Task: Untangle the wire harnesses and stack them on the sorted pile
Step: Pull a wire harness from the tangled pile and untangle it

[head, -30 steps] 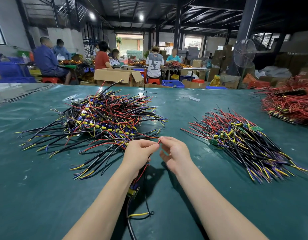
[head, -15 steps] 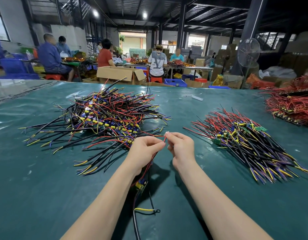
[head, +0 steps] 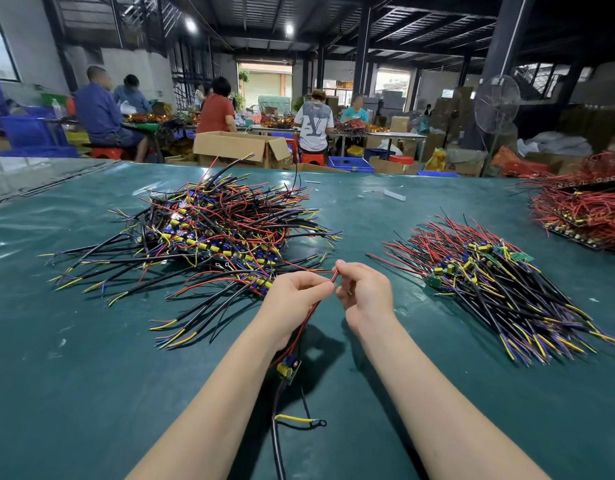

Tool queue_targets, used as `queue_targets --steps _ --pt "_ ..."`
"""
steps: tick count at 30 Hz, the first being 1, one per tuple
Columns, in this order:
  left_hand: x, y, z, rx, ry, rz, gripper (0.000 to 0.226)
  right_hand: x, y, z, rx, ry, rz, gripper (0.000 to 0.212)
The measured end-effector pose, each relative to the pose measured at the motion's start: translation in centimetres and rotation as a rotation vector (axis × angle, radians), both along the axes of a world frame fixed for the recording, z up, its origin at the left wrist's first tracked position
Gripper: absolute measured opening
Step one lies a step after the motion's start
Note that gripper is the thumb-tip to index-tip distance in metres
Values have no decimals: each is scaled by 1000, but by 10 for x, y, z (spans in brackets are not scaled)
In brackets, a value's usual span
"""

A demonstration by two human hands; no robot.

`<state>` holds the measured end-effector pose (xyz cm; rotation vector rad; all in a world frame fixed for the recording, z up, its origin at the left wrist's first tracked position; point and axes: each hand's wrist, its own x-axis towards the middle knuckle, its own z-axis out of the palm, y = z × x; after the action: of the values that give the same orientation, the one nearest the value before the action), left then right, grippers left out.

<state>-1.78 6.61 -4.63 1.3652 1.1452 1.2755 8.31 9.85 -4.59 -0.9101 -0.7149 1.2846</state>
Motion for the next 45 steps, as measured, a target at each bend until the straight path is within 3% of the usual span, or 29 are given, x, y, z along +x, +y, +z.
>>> queue_targets --steps 5,11,15,21,27,32,37,45 --pt "-5 -3 -1 -14 -13 42 11 0 -2 -2 75 -30 -5 24" --pt "-9 0 -4 -36 -44 83 15 -3 -2 -2 12 -25 40 23" --pt "-9 3 -7 -58 -61 74 19 -3 0 0 81 -162 28 29" --pt "-3 -2 -6 -46 26 -41 21 6 5 -1 100 -140 -88 29" --pt "-4 0 -7 -13 24 28 20 3 3 -5 38 -82 -32 25" --pt "-8 4 -10 -56 -10 61 22 -4 -1 -6 70 -178 134 24" --pt "-5 3 -6 -151 -28 -23 20 0 3 -5 112 -267 38 28" --pt "-15 1 -5 -175 -33 -104 11 8 8 0 115 -160 -3 25"
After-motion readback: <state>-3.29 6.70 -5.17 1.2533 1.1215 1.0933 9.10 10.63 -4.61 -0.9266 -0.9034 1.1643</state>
